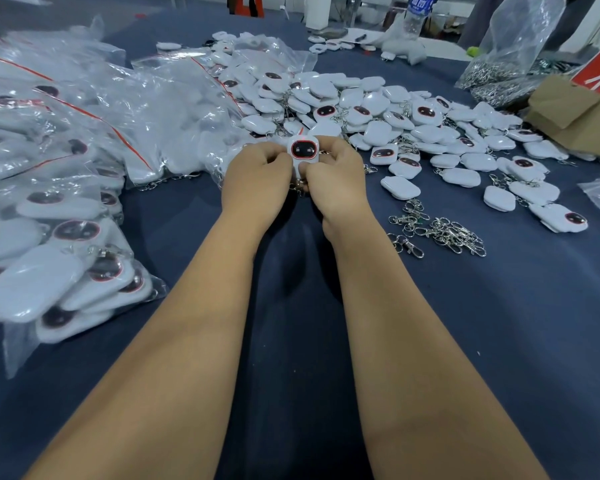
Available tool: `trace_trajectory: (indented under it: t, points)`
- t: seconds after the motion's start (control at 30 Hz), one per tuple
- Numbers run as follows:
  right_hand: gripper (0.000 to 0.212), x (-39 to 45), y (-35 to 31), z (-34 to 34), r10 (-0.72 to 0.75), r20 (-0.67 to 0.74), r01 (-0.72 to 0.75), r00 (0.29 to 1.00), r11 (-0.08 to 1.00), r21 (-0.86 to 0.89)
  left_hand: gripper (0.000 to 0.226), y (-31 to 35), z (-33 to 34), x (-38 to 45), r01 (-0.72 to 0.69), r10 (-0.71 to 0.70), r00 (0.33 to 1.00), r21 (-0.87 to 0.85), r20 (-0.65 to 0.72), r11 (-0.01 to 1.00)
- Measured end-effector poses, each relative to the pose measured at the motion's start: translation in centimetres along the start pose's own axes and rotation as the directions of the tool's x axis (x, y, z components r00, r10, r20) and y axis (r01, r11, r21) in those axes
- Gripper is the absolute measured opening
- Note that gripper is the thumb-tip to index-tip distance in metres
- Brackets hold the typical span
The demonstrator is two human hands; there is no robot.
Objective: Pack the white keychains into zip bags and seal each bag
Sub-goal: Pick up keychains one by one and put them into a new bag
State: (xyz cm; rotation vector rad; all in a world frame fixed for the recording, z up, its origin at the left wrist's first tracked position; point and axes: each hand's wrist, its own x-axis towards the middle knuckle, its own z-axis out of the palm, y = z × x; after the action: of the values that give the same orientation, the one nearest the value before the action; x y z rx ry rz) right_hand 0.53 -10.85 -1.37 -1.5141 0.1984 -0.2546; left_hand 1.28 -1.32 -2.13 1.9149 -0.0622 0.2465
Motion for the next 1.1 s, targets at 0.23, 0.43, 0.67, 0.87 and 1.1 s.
trace_trajectory:
  t: [0.23, 0.43, 0.67, 0.87, 1.1]
  points:
    - [0.020, -0.05, -0.29, -0.08, 0.009, 0.021, -0.010, 1.000, 1.000, 0.018, 0.022, -0.39, 0.19, 0.46, -0.027, 0.027, 1.000, 0.019, -0.001, 0.999]
    - [0.014, -0.21, -0.68, -0.23, 0.027, 0.006, -0.027, 1.000, 0.997, 0.079, 0.020, -0.30, 0.13, 0.36, 0.002, -0.002, 1.000, -0.054, -0.002, 0.999]
    - [0.016, -0.41, -0.71, -0.25, 0.011, 0.010, -0.011, 1.000, 0.998, 0.064, 0.025, -0.01, -0.02, 0.20, 0.021, -0.021, 1.000, -0.143, 0.006, 0.989]
    - [0.019, -0.52, -0.89, -0.13, 0.008, 0.002, -0.008, 1.000, 1.000, 0.013, 0.023, 0.25, -0.07, 0.01, 0.028, -0.026, 1.000, -0.159, 0.016, 0.987]
    - [0.015, -0.53, -0.84, -0.01, 0.015, -0.005, -0.015, 1.000, 1.000, -0.004, 0.023, 0.21, -0.07, 0.02, 0.029, -0.026, 0.999, -0.120, 0.023, 0.992]
